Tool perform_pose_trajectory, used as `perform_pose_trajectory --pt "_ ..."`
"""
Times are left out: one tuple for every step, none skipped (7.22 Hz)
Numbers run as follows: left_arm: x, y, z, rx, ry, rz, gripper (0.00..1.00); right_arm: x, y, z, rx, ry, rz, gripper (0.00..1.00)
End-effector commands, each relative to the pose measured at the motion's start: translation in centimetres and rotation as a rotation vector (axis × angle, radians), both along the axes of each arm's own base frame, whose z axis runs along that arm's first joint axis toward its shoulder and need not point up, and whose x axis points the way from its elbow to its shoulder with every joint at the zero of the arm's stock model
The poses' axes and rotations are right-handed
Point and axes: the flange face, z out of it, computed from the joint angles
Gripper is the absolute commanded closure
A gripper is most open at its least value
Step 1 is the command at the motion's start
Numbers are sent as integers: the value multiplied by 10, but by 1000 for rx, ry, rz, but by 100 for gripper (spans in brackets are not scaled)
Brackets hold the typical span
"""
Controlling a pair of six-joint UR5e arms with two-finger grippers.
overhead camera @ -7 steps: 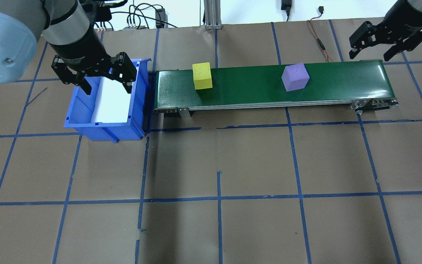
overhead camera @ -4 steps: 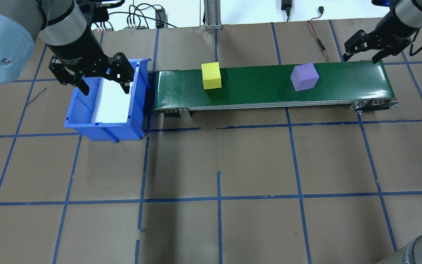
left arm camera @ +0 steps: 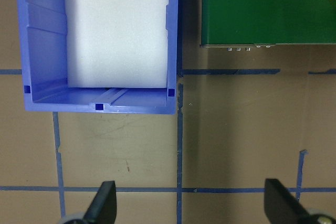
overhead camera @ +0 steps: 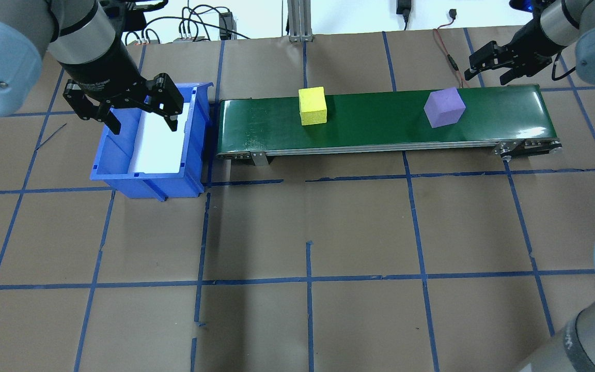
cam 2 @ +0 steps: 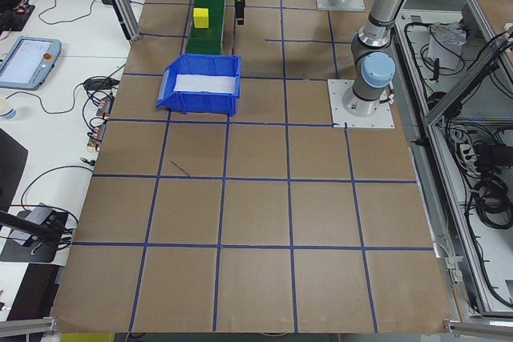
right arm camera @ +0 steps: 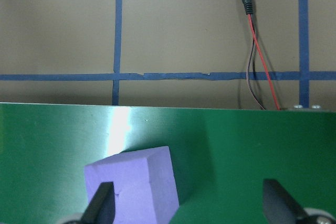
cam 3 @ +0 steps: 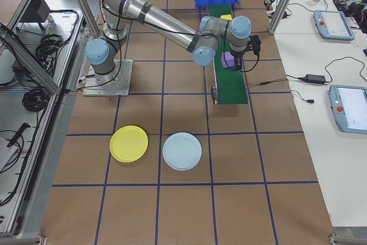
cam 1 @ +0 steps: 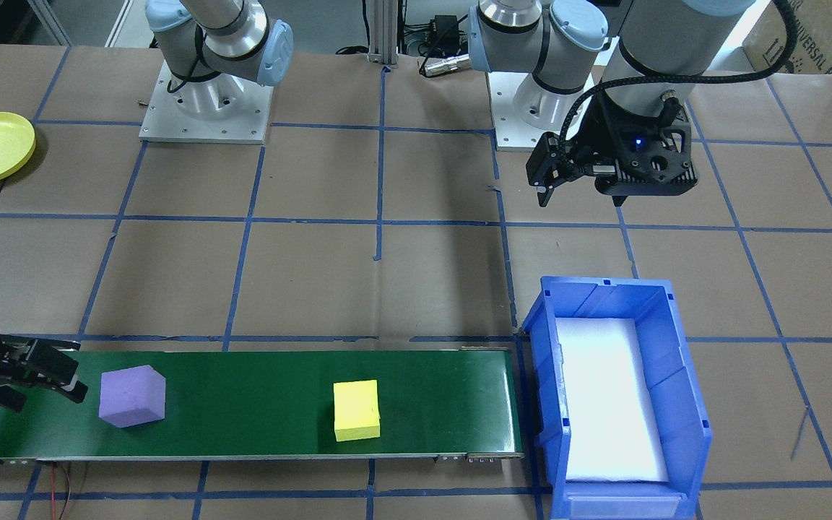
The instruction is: Move block left to right into plate
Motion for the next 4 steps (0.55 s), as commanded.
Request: perform_pose_trajectory --pt "0 0 -2 2 2 0 0 2 -1 -12 -6 -30 3 0" --pt "0 0 -1 -1 2 0 0 0 6 -27 32 8 -4 0" --pt "1 -1 0 -4 0 2 0 0 5 -28 18 12 -5 0" --pt "1 -1 -2 0 2 2 0 0 4 -33 27 9 -5 0"
